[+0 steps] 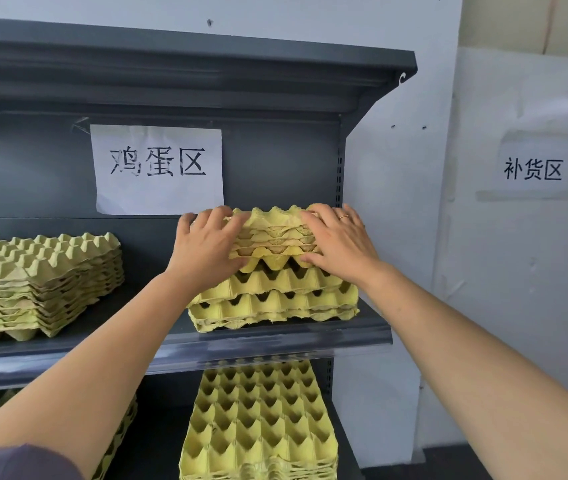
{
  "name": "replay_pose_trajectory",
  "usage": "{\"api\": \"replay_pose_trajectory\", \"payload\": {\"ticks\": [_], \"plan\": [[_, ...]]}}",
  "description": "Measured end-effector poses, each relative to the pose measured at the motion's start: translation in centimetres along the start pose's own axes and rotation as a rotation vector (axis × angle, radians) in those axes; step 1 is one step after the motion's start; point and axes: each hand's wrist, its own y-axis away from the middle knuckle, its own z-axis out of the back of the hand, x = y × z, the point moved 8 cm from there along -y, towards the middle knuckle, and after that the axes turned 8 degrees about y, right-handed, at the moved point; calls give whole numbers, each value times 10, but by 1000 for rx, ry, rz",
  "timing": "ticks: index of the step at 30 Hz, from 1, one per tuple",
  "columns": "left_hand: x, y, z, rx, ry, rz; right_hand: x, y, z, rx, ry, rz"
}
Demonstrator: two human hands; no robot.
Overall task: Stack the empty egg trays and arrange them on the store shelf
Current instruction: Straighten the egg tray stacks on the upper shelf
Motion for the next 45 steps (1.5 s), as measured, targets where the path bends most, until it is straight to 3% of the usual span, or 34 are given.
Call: {"api": "replay_pose_trajectory", "payload": {"ticks": [6, 15, 19, 22, 30, 37, 45], "plan": [[-82, -23, -6, -24, -68, -206, -47, 17, 14, -231, -149, -163], [-134, -61, -46, 21, -200, -116, -105, 37, -40, 6, -375, -354], [-131, -62, -45, 17, -206, -158, -113, 35, -76, 190, -411, -311], [-125, -62, -39, 10, -192, -172, -114, 26, -87, 203, -431, -281], [-102, -40, -9, -144, -244, -302, -96, -17, -87, 97, -400, -40], [-86, -12, 4, -161, -296, -374, -55, -36, -84, 65, -337, 101], [-61, 1, 36, -267, -258, -395, -36, -38, -26, -191, -274, 170]]}}
